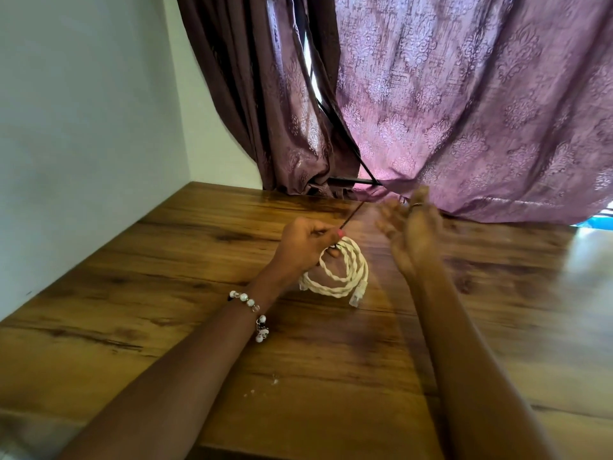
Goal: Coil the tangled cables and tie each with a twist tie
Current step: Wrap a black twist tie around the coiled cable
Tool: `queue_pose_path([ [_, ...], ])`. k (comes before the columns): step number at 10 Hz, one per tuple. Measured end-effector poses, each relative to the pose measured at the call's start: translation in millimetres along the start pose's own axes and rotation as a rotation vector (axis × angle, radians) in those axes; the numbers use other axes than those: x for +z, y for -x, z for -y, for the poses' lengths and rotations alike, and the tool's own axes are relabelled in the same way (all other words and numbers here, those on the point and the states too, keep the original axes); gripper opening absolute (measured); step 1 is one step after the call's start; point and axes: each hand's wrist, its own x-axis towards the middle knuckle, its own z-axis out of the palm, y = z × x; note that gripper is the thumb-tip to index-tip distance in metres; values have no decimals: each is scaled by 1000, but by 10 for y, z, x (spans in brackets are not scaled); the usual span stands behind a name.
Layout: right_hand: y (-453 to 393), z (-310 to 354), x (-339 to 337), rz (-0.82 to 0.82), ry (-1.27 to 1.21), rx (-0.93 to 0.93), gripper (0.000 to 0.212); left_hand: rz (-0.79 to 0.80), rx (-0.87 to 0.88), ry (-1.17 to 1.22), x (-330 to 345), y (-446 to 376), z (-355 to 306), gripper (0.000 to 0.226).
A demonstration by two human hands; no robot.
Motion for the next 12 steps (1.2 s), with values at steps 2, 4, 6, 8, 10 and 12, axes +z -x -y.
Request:
queue_pose_path([
  [2, -704, -601, -166, 273, 149, 295, 23, -7, 38, 2, 1, 16, -32, 20],
  [4, -650, -592, -145, 328, 239, 53, 12, 40, -120, 163, 3, 63, -94, 23],
  [6, -702, -830, -95, 225, 630, -351, 25, -33, -347, 448, 2, 88, -142, 7],
  [8, -682, -822, -100, 126, 691, -503, 13, 55, -535, 598, -65, 10, -122, 17],
  [10, -726, -789, -136, 76, 621, -383, 17, 196, -640, 777, -71, 15, -202, 19],
  [12, -827, -791, -155, 84, 551, -270, 27, 44, -450, 548, 3, 33, -237, 15],
])
